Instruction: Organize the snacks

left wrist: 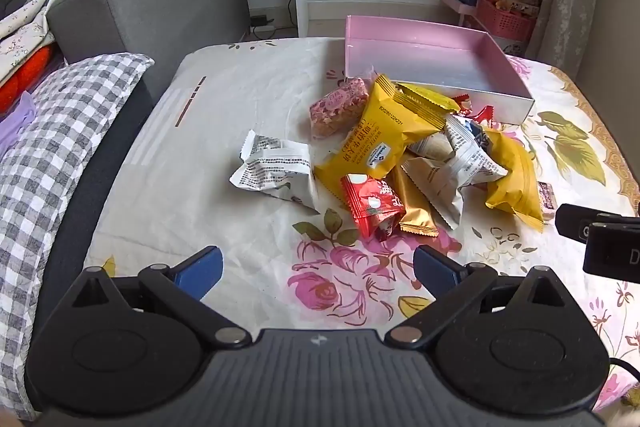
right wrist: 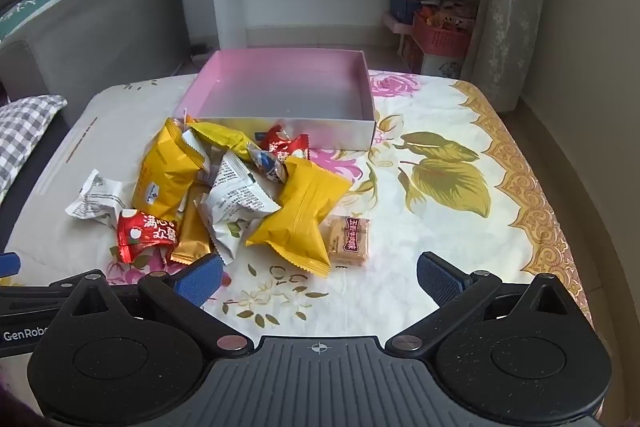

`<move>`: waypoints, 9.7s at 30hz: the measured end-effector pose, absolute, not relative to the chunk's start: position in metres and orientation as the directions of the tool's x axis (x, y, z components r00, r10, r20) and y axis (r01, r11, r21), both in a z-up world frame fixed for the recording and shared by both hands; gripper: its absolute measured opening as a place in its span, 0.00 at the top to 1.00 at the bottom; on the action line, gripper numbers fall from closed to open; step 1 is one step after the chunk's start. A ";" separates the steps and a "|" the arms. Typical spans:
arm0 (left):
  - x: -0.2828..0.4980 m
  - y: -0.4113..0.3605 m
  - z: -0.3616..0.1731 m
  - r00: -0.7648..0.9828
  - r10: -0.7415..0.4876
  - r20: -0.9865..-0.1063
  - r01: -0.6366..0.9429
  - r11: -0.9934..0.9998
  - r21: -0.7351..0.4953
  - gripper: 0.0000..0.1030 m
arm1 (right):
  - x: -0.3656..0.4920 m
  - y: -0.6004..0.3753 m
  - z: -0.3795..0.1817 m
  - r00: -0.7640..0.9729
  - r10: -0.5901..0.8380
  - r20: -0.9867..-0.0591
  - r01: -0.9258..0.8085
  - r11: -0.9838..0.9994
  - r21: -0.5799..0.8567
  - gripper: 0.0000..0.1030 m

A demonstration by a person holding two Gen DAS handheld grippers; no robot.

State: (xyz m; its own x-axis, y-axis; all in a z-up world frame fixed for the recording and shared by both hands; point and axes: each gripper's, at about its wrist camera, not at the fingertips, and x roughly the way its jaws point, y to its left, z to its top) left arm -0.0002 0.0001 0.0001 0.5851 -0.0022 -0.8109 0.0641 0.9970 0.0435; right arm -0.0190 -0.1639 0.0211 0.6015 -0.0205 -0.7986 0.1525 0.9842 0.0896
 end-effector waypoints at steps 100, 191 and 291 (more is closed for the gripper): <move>0.028 0.029 0.015 0.596 0.009 -0.803 0.012 1.000 0.021 0.00 | -0.009 -0.176 0.047 0.630 0.034 -0.776 0.152 0.974 0.166 0.00; 0.094 -0.005 -0.019 0.603 -0.349 -0.717 0.459 0.887 -0.046 0.62 | 0.075 -0.220 -0.019 0.592 0.172 -0.788 0.291 0.866 0.407 0.66; 0.099 -0.018 0.031 0.745 -0.274 -0.609 0.375 0.926 0.042 0.00 | 0.083 -0.210 0.078 0.769 0.131 -0.626 0.143 0.919 0.368 0.11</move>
